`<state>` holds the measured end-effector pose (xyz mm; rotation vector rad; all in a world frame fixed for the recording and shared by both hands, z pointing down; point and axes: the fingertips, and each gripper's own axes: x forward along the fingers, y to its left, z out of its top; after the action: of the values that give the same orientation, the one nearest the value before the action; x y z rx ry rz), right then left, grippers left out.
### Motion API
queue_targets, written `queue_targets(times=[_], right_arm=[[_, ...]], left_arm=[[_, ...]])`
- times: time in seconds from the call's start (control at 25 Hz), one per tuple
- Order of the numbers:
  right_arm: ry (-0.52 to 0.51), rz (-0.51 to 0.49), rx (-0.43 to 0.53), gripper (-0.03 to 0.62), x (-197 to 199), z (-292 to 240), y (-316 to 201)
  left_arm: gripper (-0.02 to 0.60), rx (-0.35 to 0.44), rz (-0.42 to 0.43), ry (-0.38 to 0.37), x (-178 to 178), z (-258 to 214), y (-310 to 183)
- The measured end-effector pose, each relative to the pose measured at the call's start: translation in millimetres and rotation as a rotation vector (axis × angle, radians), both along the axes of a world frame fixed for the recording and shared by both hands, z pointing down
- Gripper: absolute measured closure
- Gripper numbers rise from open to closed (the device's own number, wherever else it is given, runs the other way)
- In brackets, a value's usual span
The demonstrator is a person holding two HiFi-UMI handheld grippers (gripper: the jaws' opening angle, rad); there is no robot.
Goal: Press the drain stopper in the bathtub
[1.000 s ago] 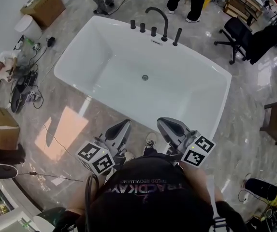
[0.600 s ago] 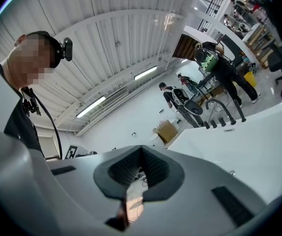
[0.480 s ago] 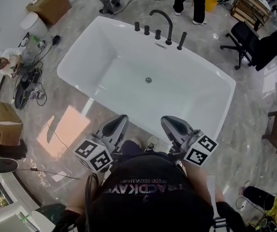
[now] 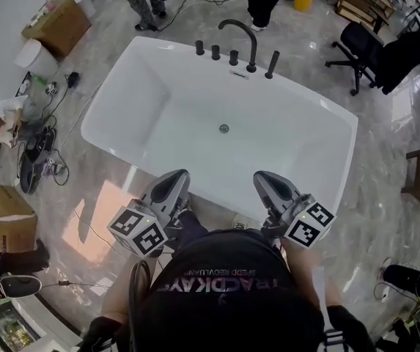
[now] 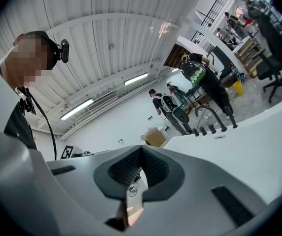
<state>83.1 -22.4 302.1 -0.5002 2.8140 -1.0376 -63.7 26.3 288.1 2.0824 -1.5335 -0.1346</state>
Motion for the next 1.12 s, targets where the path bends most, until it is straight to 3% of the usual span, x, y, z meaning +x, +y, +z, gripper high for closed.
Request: queue_targets(times=[0.16,0.32,0.68,1.12], right_arm=[[0.021,0.111,-0.016,0.583,-12,3,-15],[0.053,0.151,0.011,0.583,-30,-3,-26],[0.143,0.177,0.014,0.583,-49,8,-39],[0.294,0.165,-0.057,0.583,-78,63,-68]], left_arm=[[0.574,-0.013,0.067,-0.026,-28,3,-17],[0.574,-0.022,0.088,-0.023,-59,7,-32],[0.574,-0.037,0.122,-0.022,-85,25,-58],[0.574,-0.159,0.168,-0.005,-106,89,-70]])
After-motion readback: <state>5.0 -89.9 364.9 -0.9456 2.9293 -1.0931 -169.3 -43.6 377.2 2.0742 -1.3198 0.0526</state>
